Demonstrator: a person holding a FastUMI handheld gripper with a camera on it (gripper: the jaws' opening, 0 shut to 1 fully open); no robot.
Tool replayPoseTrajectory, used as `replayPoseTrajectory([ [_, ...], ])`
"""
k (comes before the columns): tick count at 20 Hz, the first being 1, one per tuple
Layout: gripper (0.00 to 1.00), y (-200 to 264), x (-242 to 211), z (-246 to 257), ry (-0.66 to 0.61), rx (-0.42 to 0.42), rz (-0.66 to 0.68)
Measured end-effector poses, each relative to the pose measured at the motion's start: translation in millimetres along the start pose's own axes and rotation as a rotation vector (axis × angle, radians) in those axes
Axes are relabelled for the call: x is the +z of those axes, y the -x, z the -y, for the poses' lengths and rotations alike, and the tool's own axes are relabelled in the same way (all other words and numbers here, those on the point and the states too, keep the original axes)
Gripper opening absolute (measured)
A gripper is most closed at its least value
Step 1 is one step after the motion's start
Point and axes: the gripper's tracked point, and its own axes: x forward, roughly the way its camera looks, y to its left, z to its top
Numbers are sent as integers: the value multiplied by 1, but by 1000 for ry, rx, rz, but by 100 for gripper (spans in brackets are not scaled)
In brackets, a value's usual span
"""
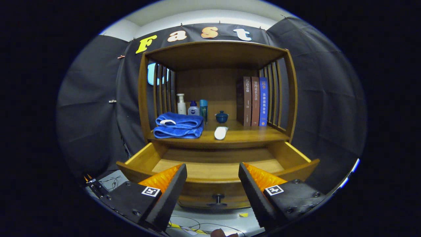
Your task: Pull open the drawer, take out the items inside it, and place them on the countertop above the cabinet.
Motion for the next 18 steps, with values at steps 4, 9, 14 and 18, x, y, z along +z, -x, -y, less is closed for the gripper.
replayPoseTrajectory([
  [4,100,-12,-53,7,6,-37,-5],
  [9,100,-35,-83,12,0,-50,-17],
  [14,100,-36,-85,9,-10,-40,22],
  [18,100,-38,-82,11,-5,-37,25],
])
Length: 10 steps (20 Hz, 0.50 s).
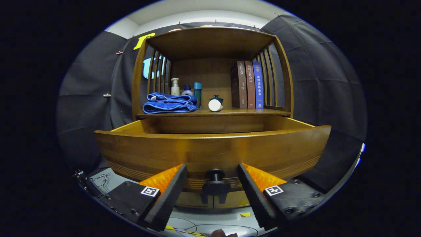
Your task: Pull open the drawer, take out the items inside it, and place them on the countertop above the cabinet.
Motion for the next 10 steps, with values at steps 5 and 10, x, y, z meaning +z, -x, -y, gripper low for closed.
replayPoseTrajectory([
  [5,100,-25,6,-1,-6,-2,-6],
  [10,100,-64,14,0,-1,-4,2],
])
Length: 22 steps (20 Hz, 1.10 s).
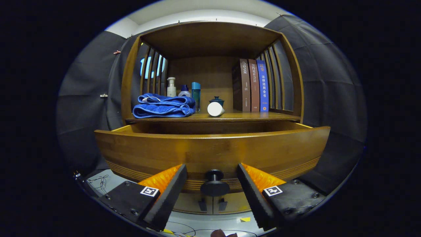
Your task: Pull open the drawer, take out the items inside it, and place them on the countertop above the cabinet.
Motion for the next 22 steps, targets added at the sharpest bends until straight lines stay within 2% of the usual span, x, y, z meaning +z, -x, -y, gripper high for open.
replayPoseTrajectory([
  [15,100,-88,10,-2,24,-12,15],
  [22,100,-93,14,-6,36,-31,10],
])
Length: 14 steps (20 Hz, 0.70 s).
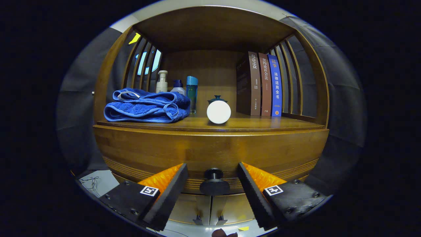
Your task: Pull open the drawer, take out the items inside it, and place them on the countertop above the cabinet.
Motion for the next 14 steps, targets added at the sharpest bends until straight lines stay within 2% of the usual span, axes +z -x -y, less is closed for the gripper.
replayPoseTrajectory([
  [6,100,9,3,8,1,-25,-62],
  [9,100,33,30,4,-1,-5,-42],
  [14,99,90,102,3,-51,14,7],
])
